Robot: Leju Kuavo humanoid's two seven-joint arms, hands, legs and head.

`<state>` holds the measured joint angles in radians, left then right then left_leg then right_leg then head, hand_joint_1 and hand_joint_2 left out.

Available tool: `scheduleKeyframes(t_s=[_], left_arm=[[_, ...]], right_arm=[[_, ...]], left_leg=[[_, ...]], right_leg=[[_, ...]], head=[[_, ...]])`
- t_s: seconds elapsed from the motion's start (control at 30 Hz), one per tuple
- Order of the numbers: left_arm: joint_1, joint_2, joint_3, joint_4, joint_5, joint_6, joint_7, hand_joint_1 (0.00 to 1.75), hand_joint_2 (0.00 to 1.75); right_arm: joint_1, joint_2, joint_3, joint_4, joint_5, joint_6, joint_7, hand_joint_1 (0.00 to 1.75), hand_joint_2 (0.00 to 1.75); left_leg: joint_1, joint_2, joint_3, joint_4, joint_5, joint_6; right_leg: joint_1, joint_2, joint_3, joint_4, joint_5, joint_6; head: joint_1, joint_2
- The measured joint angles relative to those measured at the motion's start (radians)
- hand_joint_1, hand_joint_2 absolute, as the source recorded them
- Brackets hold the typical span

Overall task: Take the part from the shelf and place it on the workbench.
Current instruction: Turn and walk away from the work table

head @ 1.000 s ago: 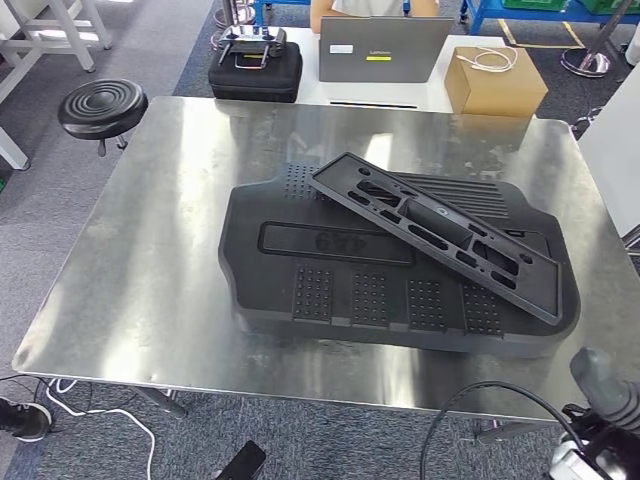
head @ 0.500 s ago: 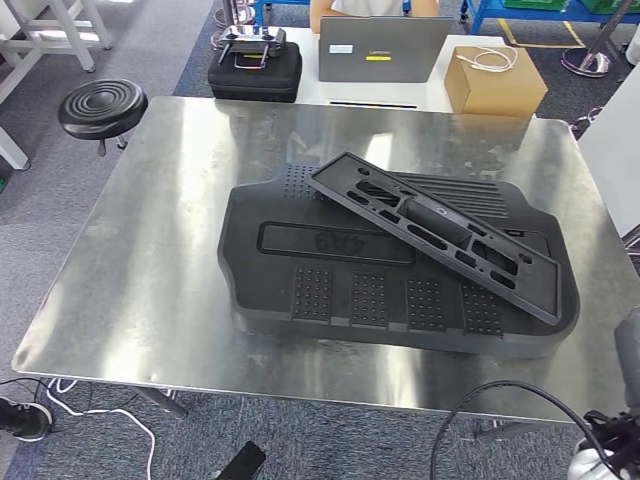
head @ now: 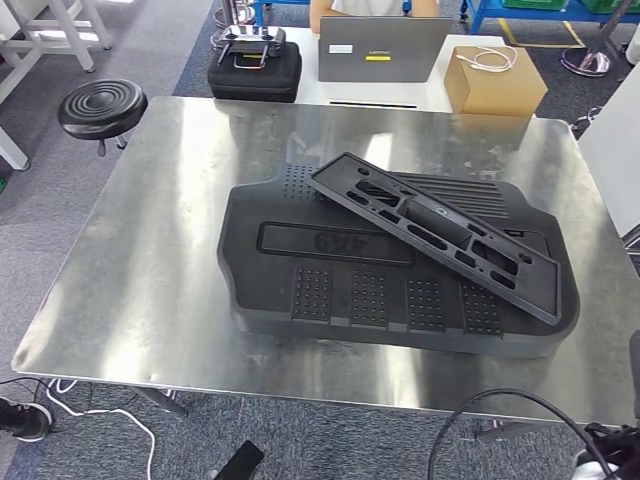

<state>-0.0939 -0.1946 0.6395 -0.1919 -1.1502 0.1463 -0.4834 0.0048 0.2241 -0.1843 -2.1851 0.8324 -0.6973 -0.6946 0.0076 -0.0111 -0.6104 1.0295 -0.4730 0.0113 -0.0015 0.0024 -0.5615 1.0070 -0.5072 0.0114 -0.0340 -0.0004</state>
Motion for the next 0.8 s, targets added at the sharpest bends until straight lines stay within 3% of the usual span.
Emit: scheduleKeyframes(t_s=[0.23, 0.4, 0.47, 0.57, 0.6, 0.63, 0.67, 0.73, 0.8], left_arm=[[0.003, 0.0, 0.007, 0.0, 0.007, 0.023, 0.002, 0.0, 0.0], [0.004, 0.0, 0.012, 0.0, 0.007, 0.032, 0.003, 0.0, 0.0], [0.004, -0.001, 0.013, 0.0, 0.007, 0.037, 0.005, 0.0, 0.0], [0.005, -0.002, 0.013, 0.0, 0.007, 0.042, 0.007, 0.0, 0.0], [0.006, -0.002, 0.013, 0.0, 0.007, 0.043, 0.007, 0.0, 0.0], [0.007, -0.002, 0.014, 0.0, 0.006, 0.043, 0.007, 0.0, 0.0], [0.007, -0.002, 0.014, 0.0, 0.006, 0.044, 0.007, 0.0, 0.0], [0.007, -0.002, 0.014, 0.0, 0.005, 0.045, 0.007, 0.0, 0.0], [0.007, -0.003, 0.014, 0.0, 0.004, 0.047, 0.007, 0.0, 0.0]], right_arm=[[0.059, 0.039, -0.002, -0.001, -0.034, 0.0, 0.0, 0.0, 1.75], [0.076, 0.052, -0.002, -0.004, -0.044, 0.0, 0.0, 0.0, 1.75], [0.079, 0.055, -0.002, -0.008, -0.046, 0.0, 0.0, 0.0, 1.75], [0.084, 0.055, -0.004, -0.01, -0.048, 0.0, 0.0, 0.0, 1.75], [0.086, 0.055, -0.004, -0.01, -0.049, 0.0, 0.0, 0.0, 1.75], [0.087, 0.055, -0.005, -0.01, -0.049, 0.0, 0.0, 0.0, 1.75], [0.087, 0.055, -0.005, -0.01, -0.049, 0.0, 0.0, 0.0, 1.75], [0.087, 0.055, -0.006, -0.01, -0.05, 0.0, 0.0, 0.0, 1.75], [0.087, 0.056, -0.007, -0.011, -0.05, 0.0, 0.0, 0.0, 1.75]], left_leg=[[-0.005, 0.0, 0.0, 0.001, -0.002, 0.003], [-0.008, 0.001, 0.002, -0.003, 0.003, 0.014], [-0.001, 0.004, 0.005, -0.013, 0.012, 0.023], [0.006, 0.008, 0.004, -0.017, 0.017, 0.027], [0.006, 0.009, 0.003, -0.017, 0.018, 0.025], [0.008, 0.009, 0.002, -0.016, 0.02, 0.023], [0.01, 0.009, 0.001, -0.016, 0.022, 0.02], [0.014, 0.009, 0.0, -0.016, 0.026, 0.012], [0.015, 0.007, -0.002, -0.016, 0.033, -0.001]], right_leg=[[-0.005, 0.0, 0.0, 0.0, 0.0, 0.002], [-0.011, 0.0, 0.002, -0.003, 0.001, 0.014], [-0.011, 0.001, -0.005, 0.025, -0.028, 0.02], [-0.016, 0.001, -0.065, 0.191, -0.133, 0.032], [-0.019, 0.001, -0.082, 0.243, -0.153, 0.035], [-0.021, 0.001, -0.085, 0.263, -0.154, 0.039], [-0.023, 0.0, -0.069, 0.245, -0.136, 0.042], [-0.028, 0.0, 0.007, 0.113, -0.073, 0.048], [-0.026, 0.005, 0.067, -0.001, -0.036, 0.042]], head=[[0.0, 0.0], [0.0, 0.0], [0.0, 0.0], [0.002, 0.0], [0.002, 0.0], [0.001, 0.0], [0.001, 0.0], [0.002, 0.0], [0.001, 0.0]])
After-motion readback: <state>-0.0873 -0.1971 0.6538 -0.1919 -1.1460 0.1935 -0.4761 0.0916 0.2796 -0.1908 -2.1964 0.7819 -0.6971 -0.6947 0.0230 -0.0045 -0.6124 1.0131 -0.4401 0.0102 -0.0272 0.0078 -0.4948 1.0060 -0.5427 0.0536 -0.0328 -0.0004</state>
